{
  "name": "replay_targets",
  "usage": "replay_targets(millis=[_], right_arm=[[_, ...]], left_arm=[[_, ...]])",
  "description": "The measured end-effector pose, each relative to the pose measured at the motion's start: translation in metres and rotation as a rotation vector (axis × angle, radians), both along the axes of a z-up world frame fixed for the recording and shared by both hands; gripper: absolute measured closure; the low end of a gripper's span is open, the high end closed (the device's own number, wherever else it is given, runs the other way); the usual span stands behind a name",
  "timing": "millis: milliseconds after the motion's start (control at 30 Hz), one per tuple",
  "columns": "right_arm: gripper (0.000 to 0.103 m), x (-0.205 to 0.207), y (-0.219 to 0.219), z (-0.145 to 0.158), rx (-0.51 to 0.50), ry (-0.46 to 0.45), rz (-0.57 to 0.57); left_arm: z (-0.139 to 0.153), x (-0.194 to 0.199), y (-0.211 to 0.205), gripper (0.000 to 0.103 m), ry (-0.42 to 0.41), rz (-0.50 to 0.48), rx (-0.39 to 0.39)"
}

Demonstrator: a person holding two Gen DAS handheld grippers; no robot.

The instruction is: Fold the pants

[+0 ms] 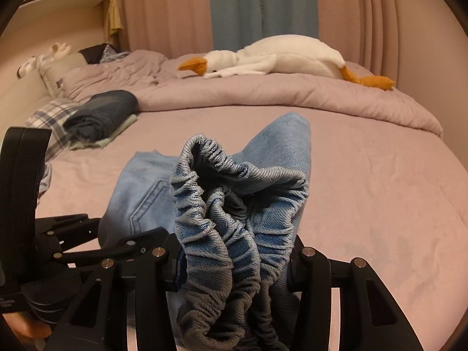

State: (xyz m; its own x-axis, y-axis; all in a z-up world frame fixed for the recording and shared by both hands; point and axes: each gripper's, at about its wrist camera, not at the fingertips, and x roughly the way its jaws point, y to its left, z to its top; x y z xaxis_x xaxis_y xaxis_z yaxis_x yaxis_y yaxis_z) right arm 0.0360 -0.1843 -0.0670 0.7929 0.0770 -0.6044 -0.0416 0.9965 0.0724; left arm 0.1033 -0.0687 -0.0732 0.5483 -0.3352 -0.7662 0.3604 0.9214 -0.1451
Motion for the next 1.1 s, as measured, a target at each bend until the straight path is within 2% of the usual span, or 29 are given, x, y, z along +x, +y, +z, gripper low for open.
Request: replay_targets(millis=[467, 767, 1100], right_arm=[[0.054, -0.033, 0.055, 0.026, -0.055, -0.068, 0.125], [0.054, -0.038, 0.085, 0.036, -0.074, -0.105, 0.201], [0.054, -0.036, 0.113, 0.037, -0.091, -0.112, 0.270]], left_arm=[[0.029, -0.049, 0.052, 0.073, -0.071, 0.103, -0.012], [0.039, -0.073, 0.087, 0.073, -0.110, 0.178, -0.023], [0.041, -0.075, 0.116, 0.073, -0.114, 0.246, -0.033]])
